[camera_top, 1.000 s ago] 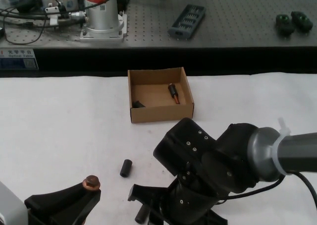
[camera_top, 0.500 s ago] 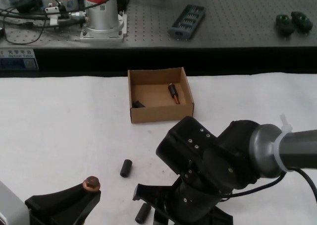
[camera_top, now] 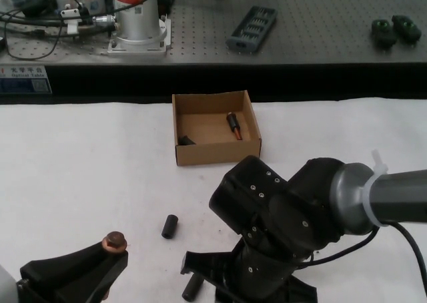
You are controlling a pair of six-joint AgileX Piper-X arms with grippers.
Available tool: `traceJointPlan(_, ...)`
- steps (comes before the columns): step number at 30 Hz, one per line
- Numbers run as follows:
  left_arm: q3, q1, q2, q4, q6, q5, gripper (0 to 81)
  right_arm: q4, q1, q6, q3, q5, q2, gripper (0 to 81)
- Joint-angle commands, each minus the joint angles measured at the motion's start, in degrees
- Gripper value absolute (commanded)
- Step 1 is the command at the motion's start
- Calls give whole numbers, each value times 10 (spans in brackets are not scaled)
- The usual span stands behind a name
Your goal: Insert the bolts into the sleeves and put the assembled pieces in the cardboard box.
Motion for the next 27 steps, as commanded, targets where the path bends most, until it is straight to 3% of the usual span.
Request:
traceJointPlan(1, -2, -3, -5, -2, 3, -9, 6, 27, -6, -9, 11, 12, 22, 128)
traceJointPlan(5, -2, -3, -5, -2, 3, -9, 6, 13, -6, -15, 11, -3, 22, 35)
traceJointPlan(9, -2, -3, -5, 2, 3, -9, 6, 13, -6, -40, 11, -22, 22, 2)
traceJointPlan(16, -2, -3, -5, 6, 3, -9, 6, 9, -6, -116, 10, -121, 8, 55)
traceJointPlan(27, -2, -3, -5, 1, 0, -9, 6, -31, -3, -232, 5, -119, -116, 55)
